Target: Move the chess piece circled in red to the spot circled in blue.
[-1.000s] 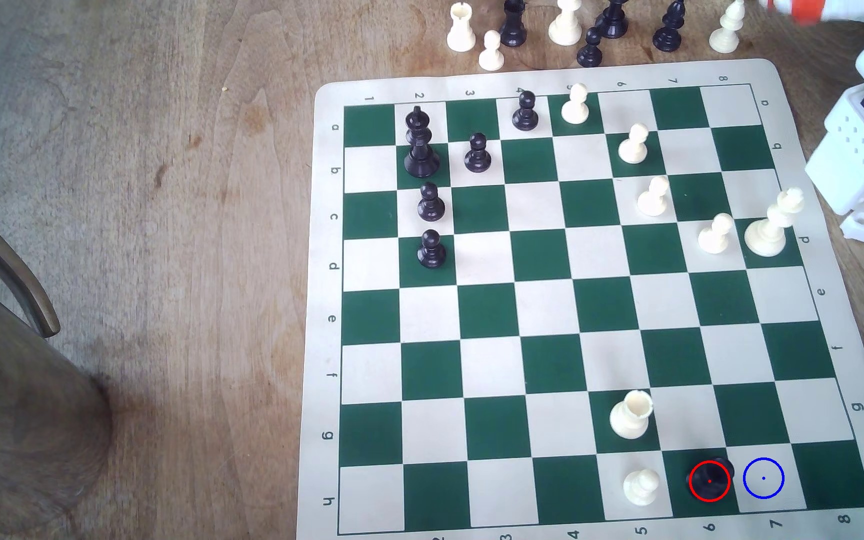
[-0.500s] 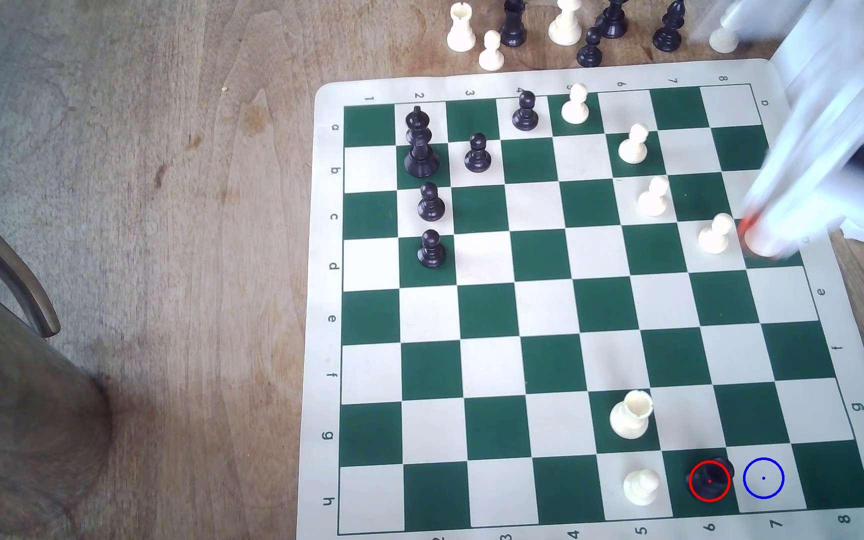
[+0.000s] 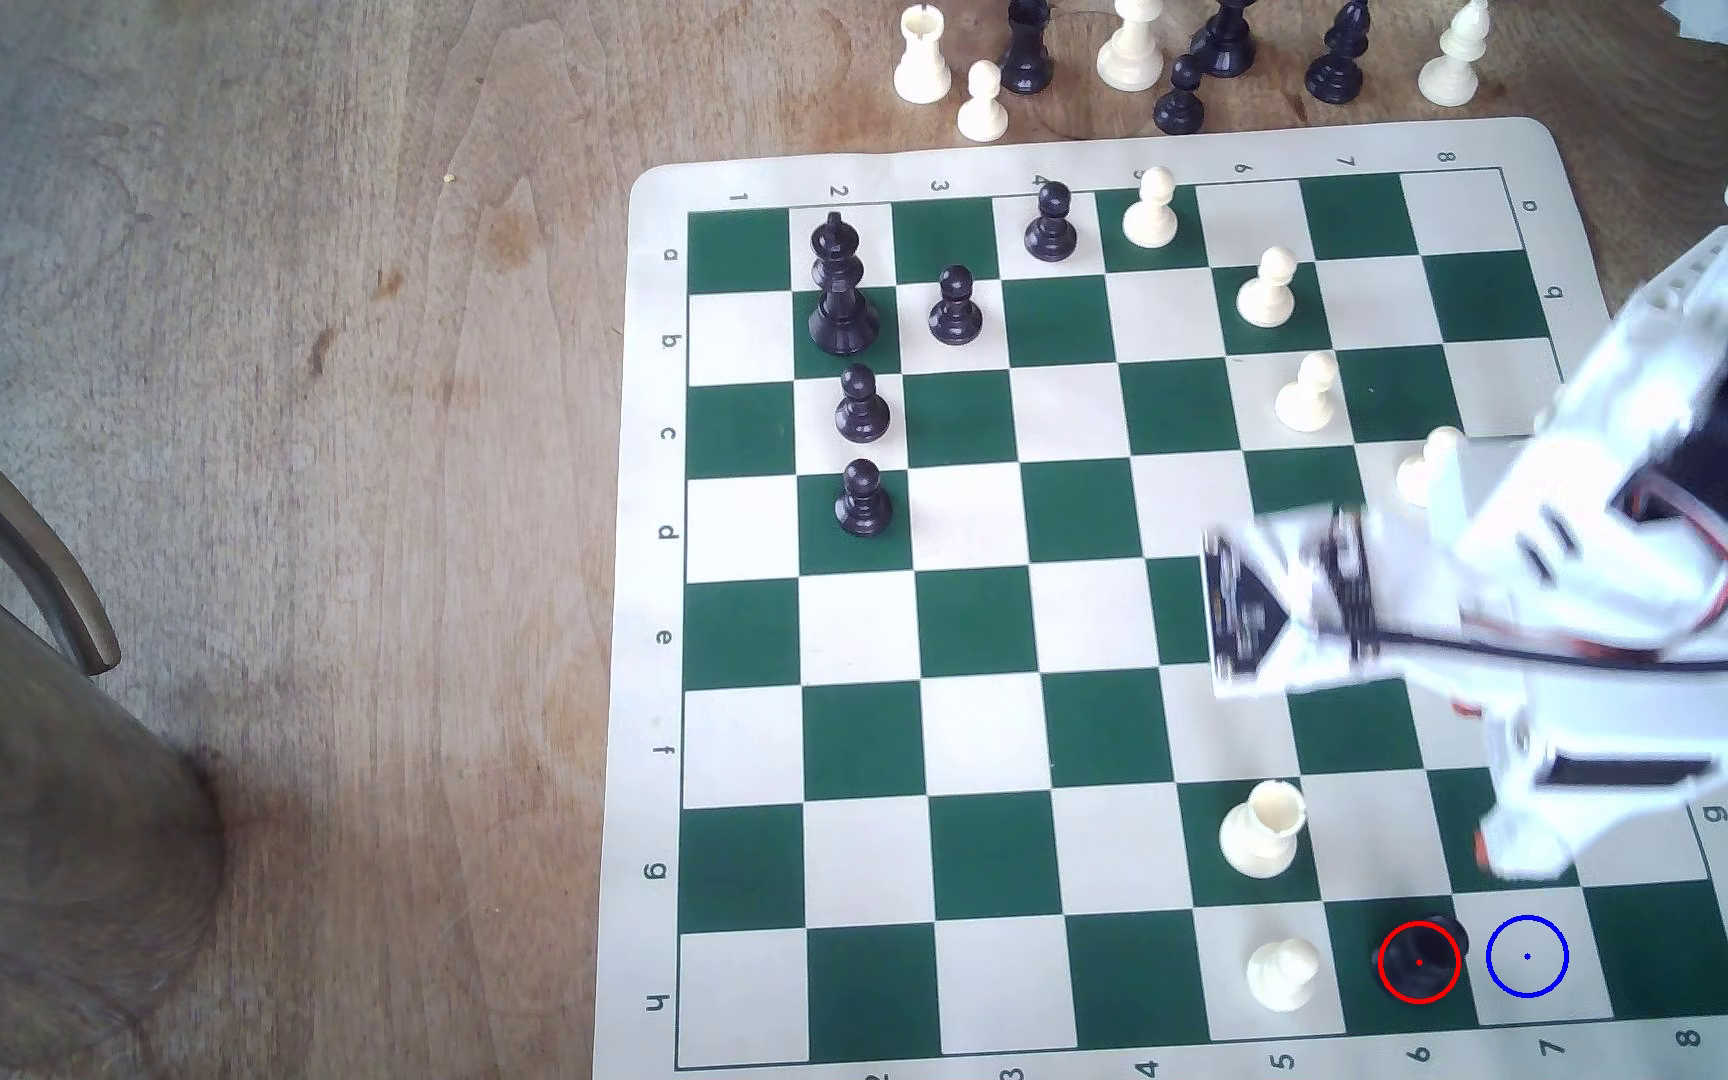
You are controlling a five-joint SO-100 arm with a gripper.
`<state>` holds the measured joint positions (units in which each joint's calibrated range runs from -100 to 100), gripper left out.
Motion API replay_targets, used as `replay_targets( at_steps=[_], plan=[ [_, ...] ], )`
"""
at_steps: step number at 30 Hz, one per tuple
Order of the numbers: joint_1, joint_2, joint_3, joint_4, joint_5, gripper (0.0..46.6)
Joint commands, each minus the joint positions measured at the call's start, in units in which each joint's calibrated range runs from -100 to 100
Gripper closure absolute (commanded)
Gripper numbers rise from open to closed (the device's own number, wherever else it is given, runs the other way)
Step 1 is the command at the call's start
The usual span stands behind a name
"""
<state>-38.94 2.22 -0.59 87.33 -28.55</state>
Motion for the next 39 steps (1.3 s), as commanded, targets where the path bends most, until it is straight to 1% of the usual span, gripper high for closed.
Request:
replay_targets(
  at_steps=[1, 5, 7, 8, 10, 11, 15, 28, 32, 33, 39],
  plan=[
    [-2.01, -0.01, 0.77, -2.81, -0.20, 25.6],
    [-1.38, 0.50, 0.59, -5.68, -0.15, 22.3],
    [-1.46, 1.01, 0.32, -7.07, -0.24, 21.8],
    [-1.54, 1.01, 0.13, -7.56, -0.24, 22.7],
    [-1.70, 1.26, -0.23, -7.64, 0.10, 26.6],
    [-1.85, 1.85, -0.32, -7.64, 0.15, 27.5],
    [-2.56, 4.15, 0.13, -9.44, -0.10, 26.3],
    [-2.87, 7.12, 1.31, -14.52, -0.49, 26.0],
    [-3.18, 7.97, 2.04, -15.34, -0.59, 28.3],
    [-3.26, 8.05, 2.13, -15.34, -0.49, 29.7],
    [-3.26, 8.31, 4.12, -17.55, -0.59, 28.9]
  ],
)
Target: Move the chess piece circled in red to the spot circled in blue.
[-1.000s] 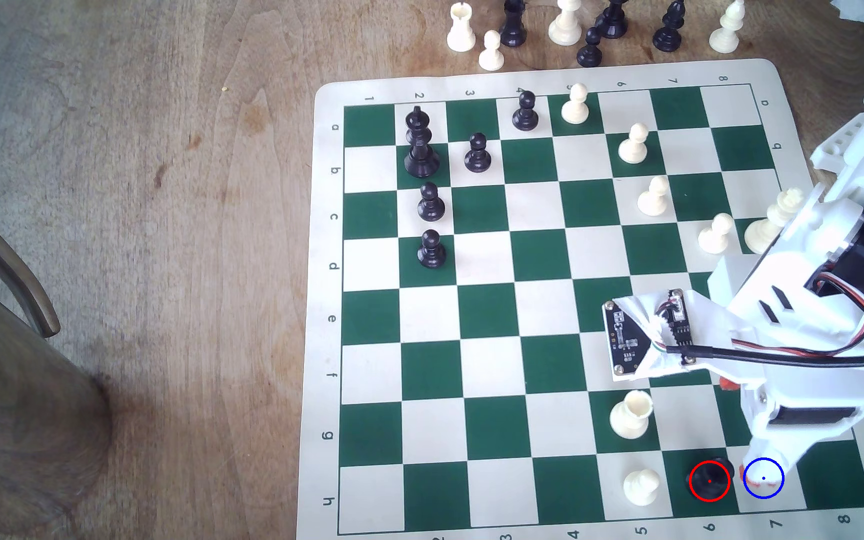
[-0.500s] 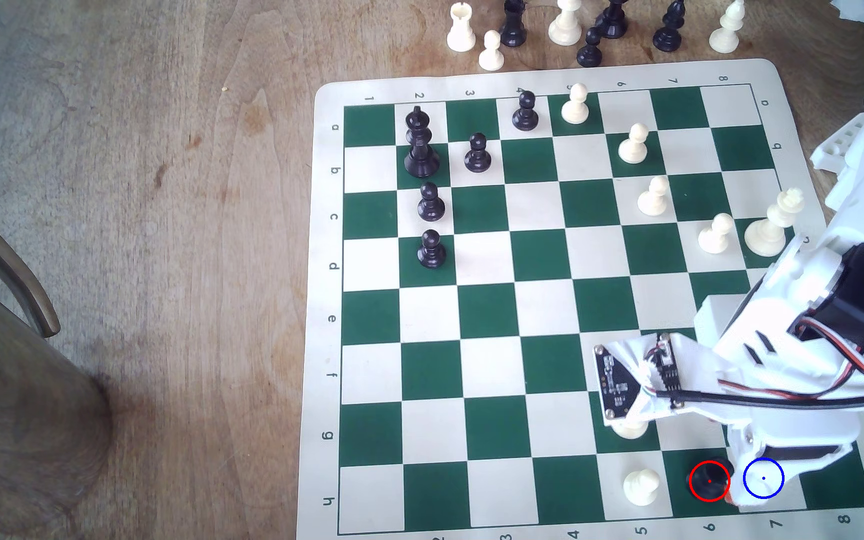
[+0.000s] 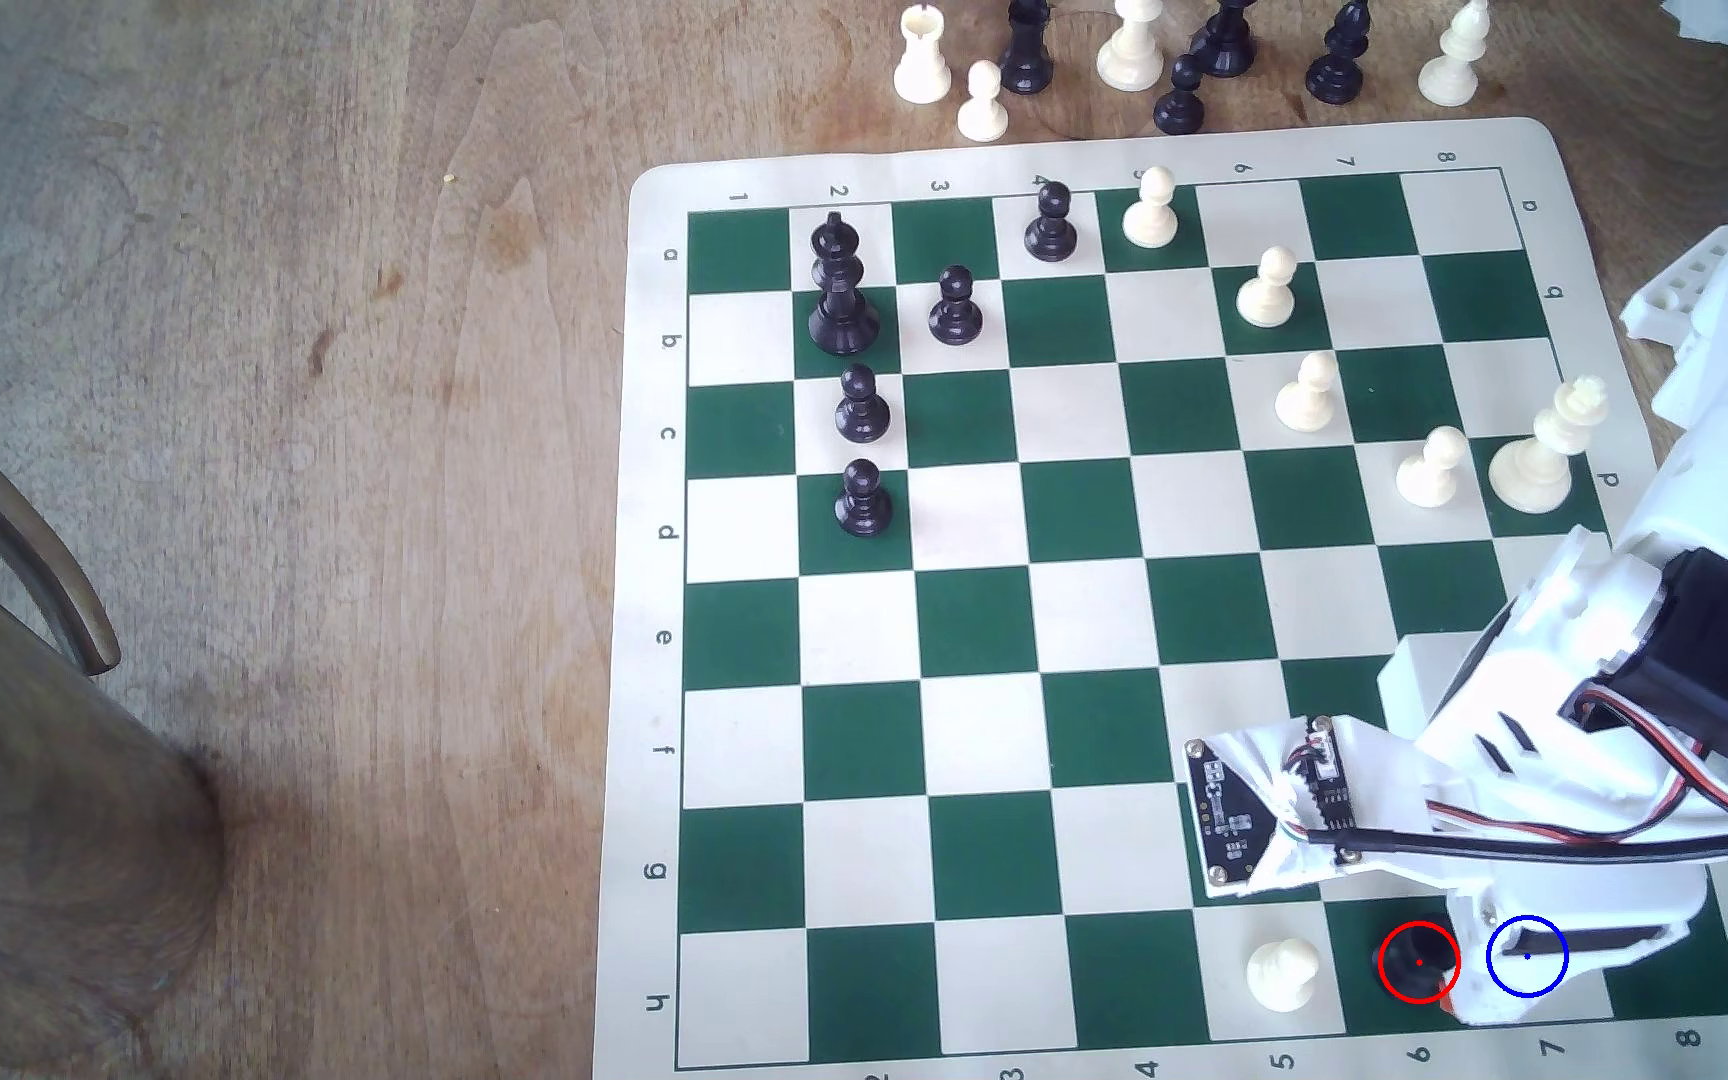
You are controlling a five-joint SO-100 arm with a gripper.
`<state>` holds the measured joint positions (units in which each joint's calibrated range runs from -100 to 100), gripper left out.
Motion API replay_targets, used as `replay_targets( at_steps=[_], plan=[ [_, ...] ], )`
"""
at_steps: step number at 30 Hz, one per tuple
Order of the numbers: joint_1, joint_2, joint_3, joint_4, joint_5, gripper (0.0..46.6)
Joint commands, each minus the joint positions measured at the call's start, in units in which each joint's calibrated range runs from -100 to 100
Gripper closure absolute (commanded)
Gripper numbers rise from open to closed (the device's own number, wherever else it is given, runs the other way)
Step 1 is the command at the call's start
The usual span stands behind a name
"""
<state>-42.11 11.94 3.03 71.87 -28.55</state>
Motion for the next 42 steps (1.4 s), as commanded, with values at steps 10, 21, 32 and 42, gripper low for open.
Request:
replay_targets(
  at_steps=[10, 21, 32, 42],
  plan=[
    [-0.17, -0.99, 0.78, -3.98, -1.22, 29.5],
    [-0.40, -0.82, 1.41, -5.12, -1.42, 34.3],
    [-0.64, -0.82, 1.51, -5.29, -1.17, 43.3],
    [-0.71, -3.62, 1.60, -4.30, -0.78, 46.4]
  ],
)
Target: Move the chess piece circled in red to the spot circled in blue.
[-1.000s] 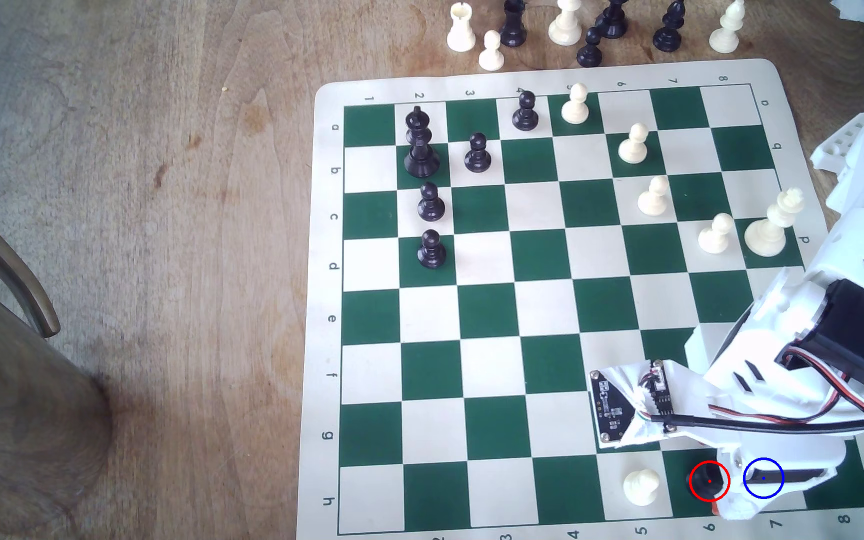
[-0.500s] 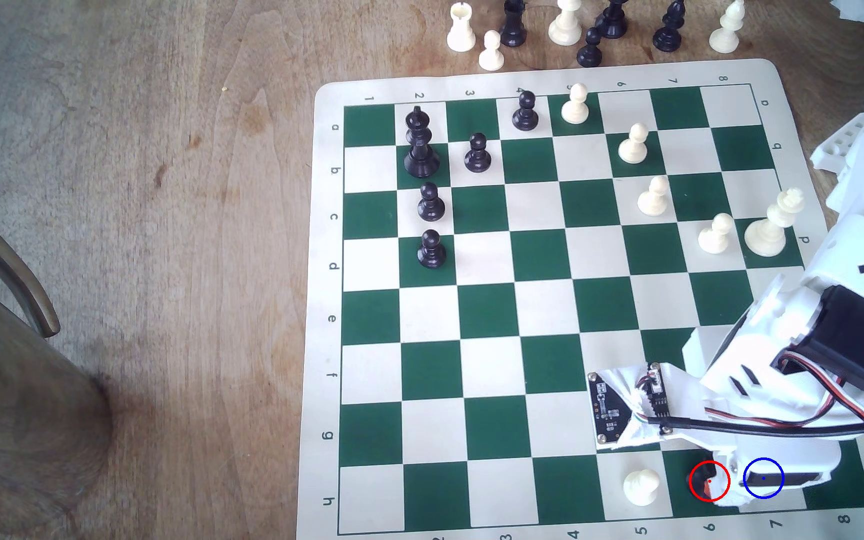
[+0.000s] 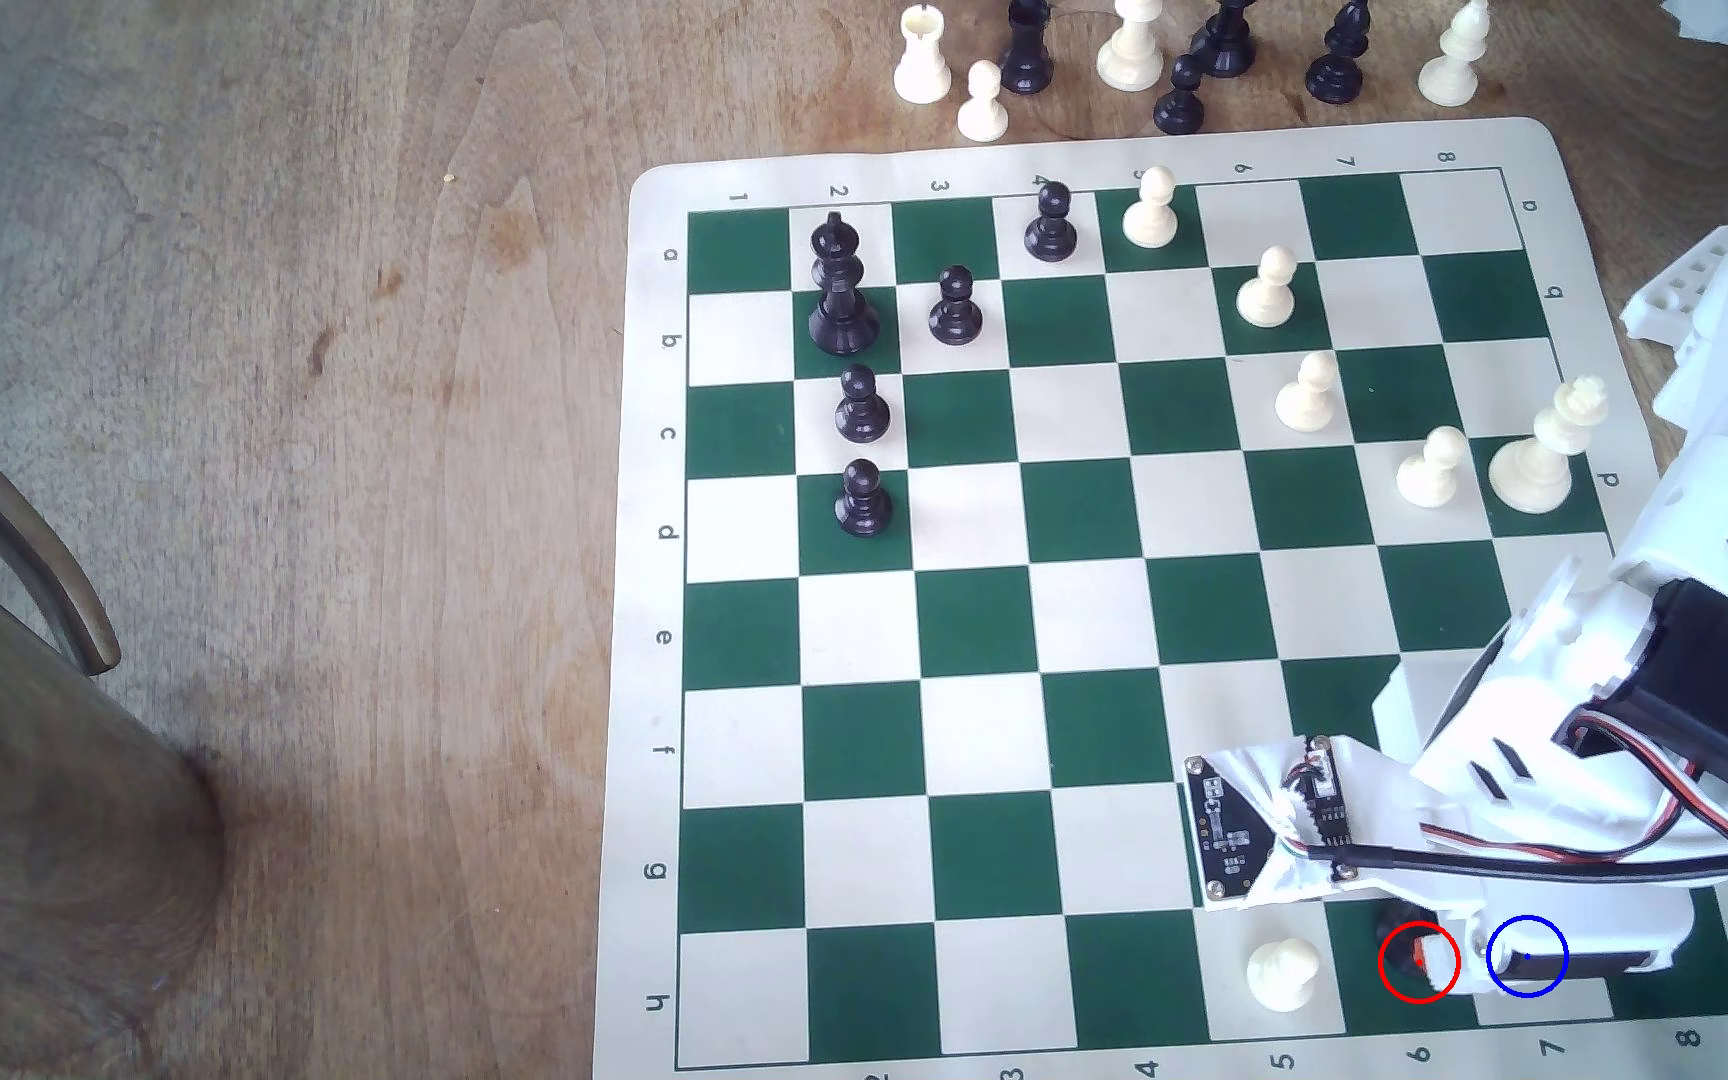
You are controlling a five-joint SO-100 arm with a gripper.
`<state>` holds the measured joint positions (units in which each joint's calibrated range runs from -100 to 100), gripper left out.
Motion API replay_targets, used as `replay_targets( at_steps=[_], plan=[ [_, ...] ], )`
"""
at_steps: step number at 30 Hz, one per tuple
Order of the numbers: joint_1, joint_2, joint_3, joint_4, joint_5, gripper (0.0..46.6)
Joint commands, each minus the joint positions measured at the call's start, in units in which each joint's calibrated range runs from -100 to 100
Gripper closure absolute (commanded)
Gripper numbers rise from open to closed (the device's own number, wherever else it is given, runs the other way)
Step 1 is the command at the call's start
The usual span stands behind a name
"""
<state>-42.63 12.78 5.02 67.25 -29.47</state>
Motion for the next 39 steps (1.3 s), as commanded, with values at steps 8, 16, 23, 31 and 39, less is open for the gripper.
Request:
replay_targets(
  at_steps=[8, 16, 23, 31, 39],
  plan=[
    [1.29, -15.75, -1.30, 3.35, 0.20, 46.4],
    [-0.20, -23.13, 8.67, 2.94, 0.59, 46.4],
    [-2.70, -21.35, 15.11, -0.67, 0.54, 46.4],
    [-6.46, -16.60, 14.48, -2.55, 0.05, 46.4],
    [-5.75, -13.03, 14.30, -4.35, 0.29, 46.4]
  ],
)
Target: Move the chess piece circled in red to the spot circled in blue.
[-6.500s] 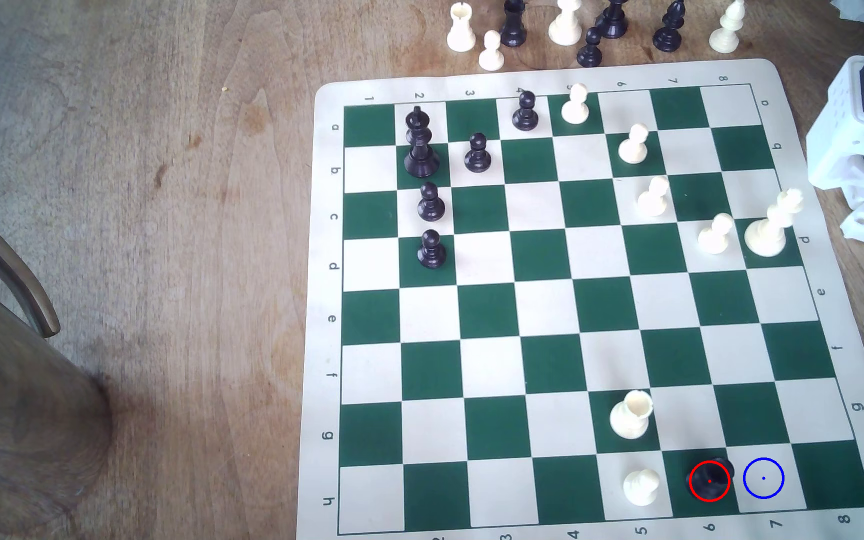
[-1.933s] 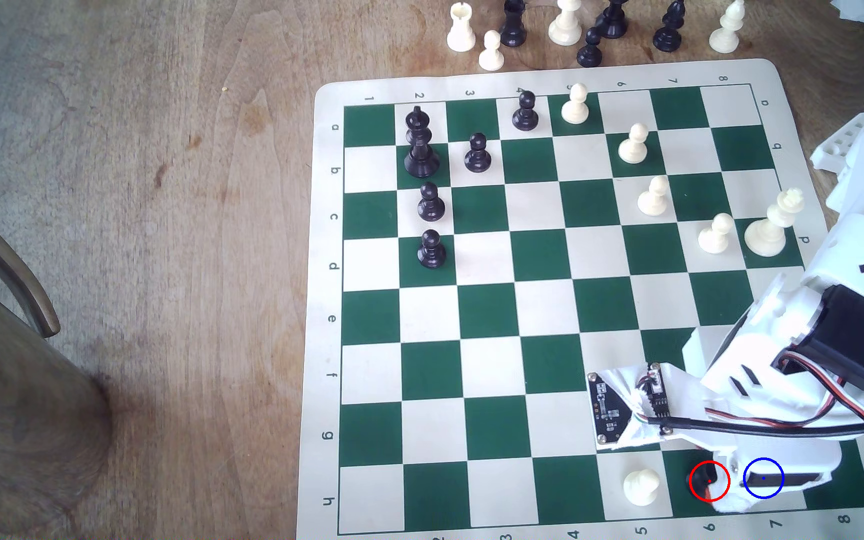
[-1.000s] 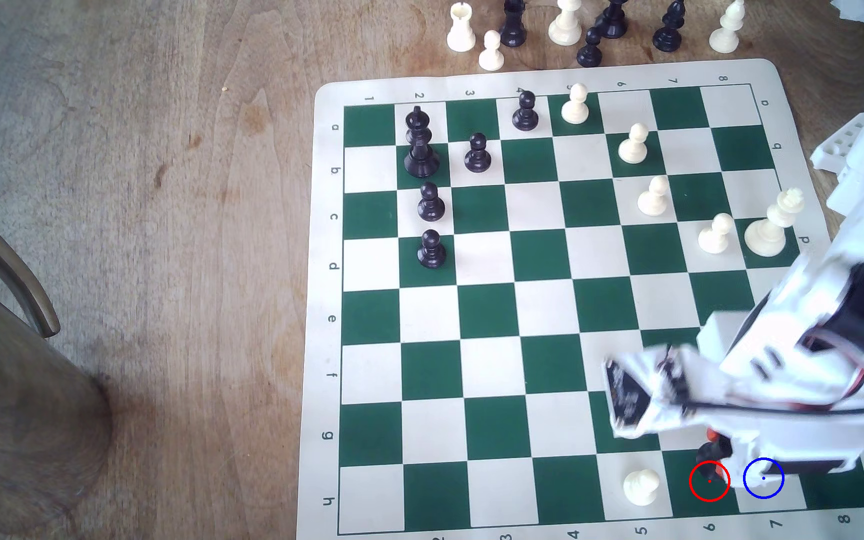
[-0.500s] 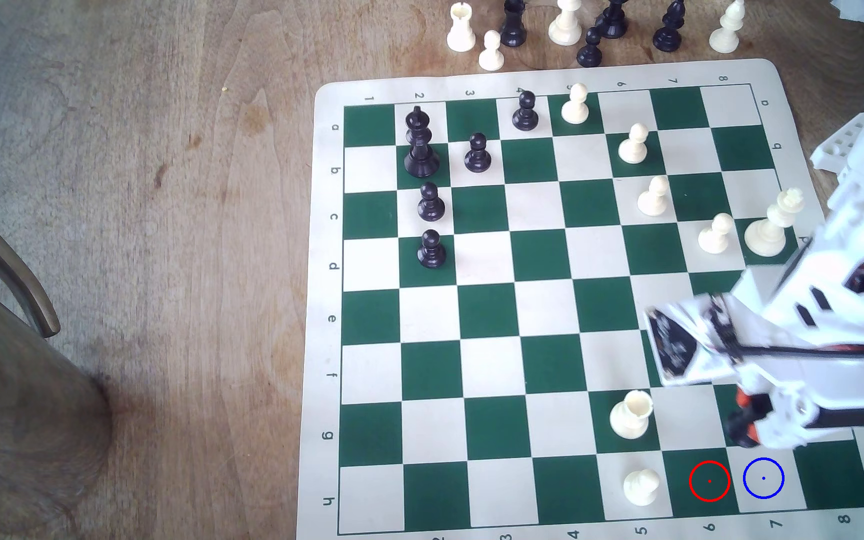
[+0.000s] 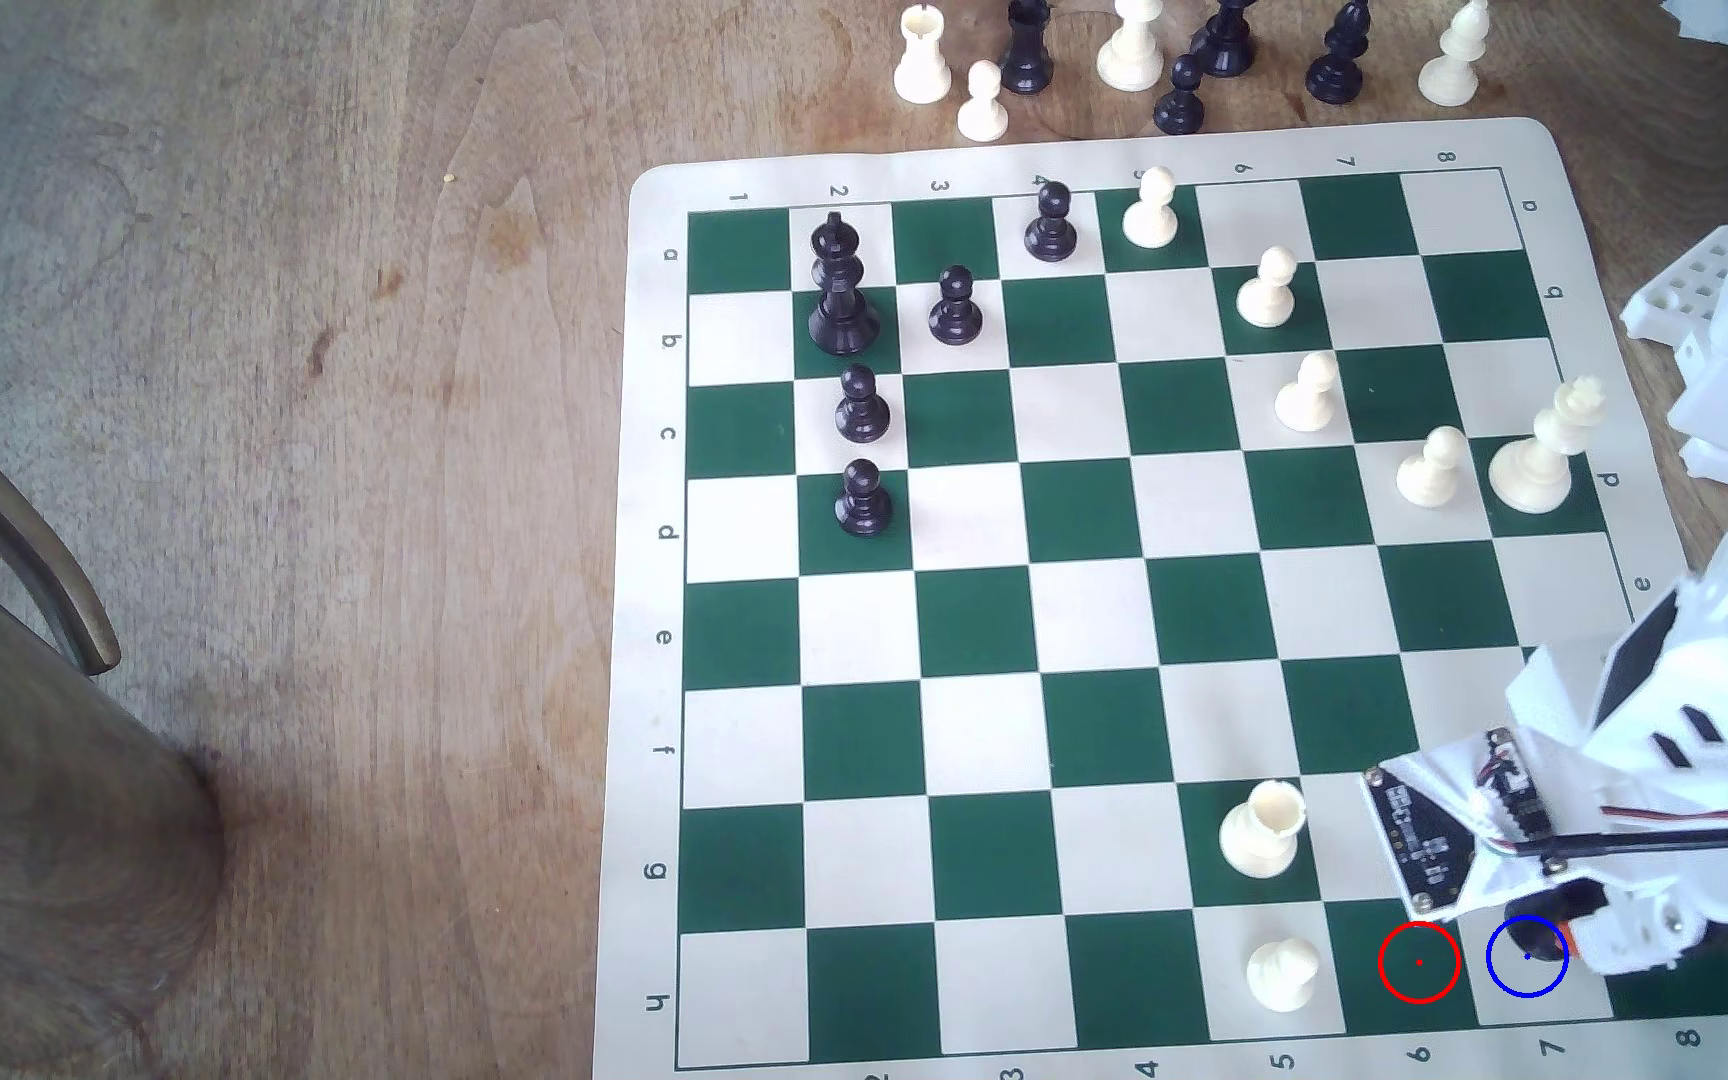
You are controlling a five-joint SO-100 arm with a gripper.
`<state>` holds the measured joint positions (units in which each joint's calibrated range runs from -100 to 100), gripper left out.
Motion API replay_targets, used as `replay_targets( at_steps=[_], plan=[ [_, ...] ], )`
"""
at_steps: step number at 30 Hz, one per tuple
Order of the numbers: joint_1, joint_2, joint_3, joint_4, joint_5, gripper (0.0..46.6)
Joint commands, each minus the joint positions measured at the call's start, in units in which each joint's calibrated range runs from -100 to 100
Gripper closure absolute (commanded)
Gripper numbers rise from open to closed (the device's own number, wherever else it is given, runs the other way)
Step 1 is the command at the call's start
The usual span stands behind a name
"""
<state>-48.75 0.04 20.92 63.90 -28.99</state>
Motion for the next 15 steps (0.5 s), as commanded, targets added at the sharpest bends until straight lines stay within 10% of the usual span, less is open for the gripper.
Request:
replay_targets(
  at_steps=[1, 15],
  plan=[
    [0.45, -0.04, -1.61, -1.17, -0.20, 46.4],
    [-0.18, 1.74, -1.88, -3.46, -0.73, 46.4]
  ],
)
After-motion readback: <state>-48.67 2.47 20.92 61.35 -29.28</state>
